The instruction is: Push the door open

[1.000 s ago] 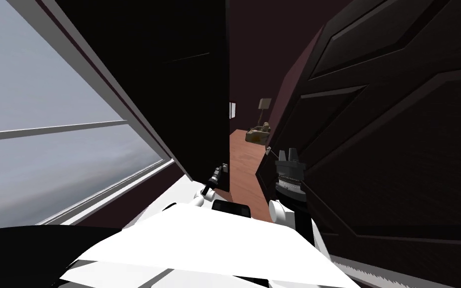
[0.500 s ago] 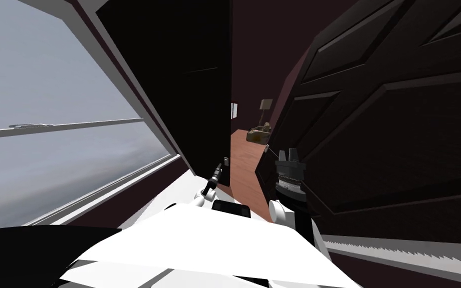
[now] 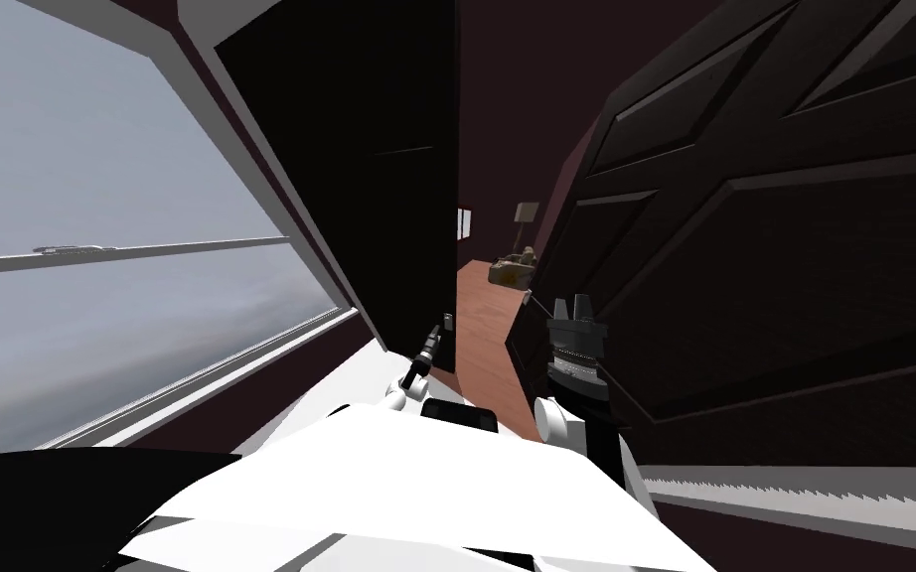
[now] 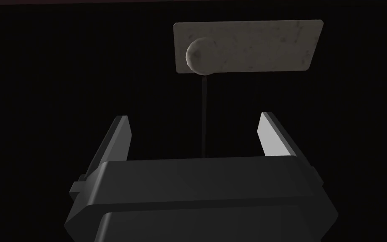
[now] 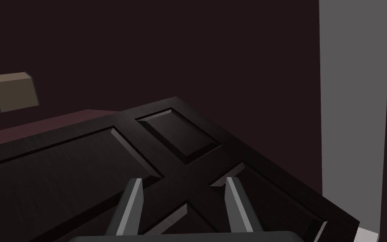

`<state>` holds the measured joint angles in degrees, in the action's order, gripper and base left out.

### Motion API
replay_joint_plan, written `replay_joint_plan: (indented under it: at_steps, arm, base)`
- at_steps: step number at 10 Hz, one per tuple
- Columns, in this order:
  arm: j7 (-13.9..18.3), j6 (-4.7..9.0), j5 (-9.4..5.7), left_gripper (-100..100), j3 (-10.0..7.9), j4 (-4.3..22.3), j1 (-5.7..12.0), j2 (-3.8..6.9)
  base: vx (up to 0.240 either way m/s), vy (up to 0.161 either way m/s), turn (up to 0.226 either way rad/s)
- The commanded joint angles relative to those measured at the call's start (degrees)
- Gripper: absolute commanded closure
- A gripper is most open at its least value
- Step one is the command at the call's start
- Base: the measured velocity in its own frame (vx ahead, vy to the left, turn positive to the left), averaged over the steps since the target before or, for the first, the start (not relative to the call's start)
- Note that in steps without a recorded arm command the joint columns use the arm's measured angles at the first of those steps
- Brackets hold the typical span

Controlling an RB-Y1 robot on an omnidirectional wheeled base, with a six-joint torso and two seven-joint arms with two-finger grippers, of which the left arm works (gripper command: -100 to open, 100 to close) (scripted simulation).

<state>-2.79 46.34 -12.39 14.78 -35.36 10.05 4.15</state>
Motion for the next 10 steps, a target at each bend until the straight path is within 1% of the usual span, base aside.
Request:
replay_joint_plan:
  at_steps: [1,5,6,7,10]
  arm:
    - [-0.1,0.17,-0.04,-100,-0.12,0.02,-0.03,0.05]
    - [-0.42,0.99,-0.19,-100,-0.55,0.38,-0.17,-0.2]
    - [-0.36,0.8,-0.16,-100,-0.48,0.28,-0.15,-0.12]
    - [-0.36,0.8,-0.16,100,-0.48,0.28,-0.15,-0.12]
    - [-0.36,0.8,-0.16,100,-0.48,0.28,-0.15,-0.12]
  base:
    - [0.163,-0.051,-0.011]
    - [0.21,-0.043,-0.028]
    - [0.095,-0.028,0.012]
    - [-0.022,0.004,-0.003]
    - [-0.024,0.008,-0.008]
